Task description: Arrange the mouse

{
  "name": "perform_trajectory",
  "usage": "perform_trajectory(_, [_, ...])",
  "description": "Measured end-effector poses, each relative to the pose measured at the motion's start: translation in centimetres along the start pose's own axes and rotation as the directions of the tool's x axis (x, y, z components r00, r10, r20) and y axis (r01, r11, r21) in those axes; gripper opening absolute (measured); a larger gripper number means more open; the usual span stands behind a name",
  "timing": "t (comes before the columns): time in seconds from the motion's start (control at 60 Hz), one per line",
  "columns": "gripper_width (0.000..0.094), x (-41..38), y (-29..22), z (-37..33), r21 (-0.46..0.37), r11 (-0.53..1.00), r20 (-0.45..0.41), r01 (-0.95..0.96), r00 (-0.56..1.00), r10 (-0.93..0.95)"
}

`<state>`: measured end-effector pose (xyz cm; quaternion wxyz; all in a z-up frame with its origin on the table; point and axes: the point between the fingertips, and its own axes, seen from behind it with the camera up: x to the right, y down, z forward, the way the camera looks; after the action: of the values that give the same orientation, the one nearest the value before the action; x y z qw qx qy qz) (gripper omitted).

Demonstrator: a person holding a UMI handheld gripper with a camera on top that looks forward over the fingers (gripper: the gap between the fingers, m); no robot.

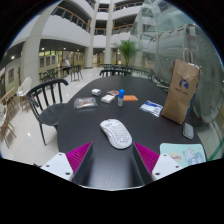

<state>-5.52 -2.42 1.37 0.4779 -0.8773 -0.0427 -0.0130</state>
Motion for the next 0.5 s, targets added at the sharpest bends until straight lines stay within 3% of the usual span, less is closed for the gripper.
perform_trajectory(0.15, [0.0850, 2.5, 0.9, 4.0, -0.057, 0.998, -0.006, 0.032, 0.999, -0.033])
perform_trajectory(0.25, [0.0855, 2.7, -0.3, 6.5, -0.061, 0.998, 0.043, -0.030, 0.999, 0.033])
perform_trajectory(0.383, [0.0856, 3.4, -2.4, 9.8, -0.058, 0.998, 0.045, -0.028, 0.999, 0.030])
perform_trajectory(0.45, [0.0753, 3.7, -3.1, 11.0, -0.060, 0.997, 0.041, -0.037, 0.998, 0.040])
perform_trajectory(0.5, [0.0520, 4.7, -3.4, 11.6, -0.062, 0.996, -0.001, -0.057, 0.998, 0.057])
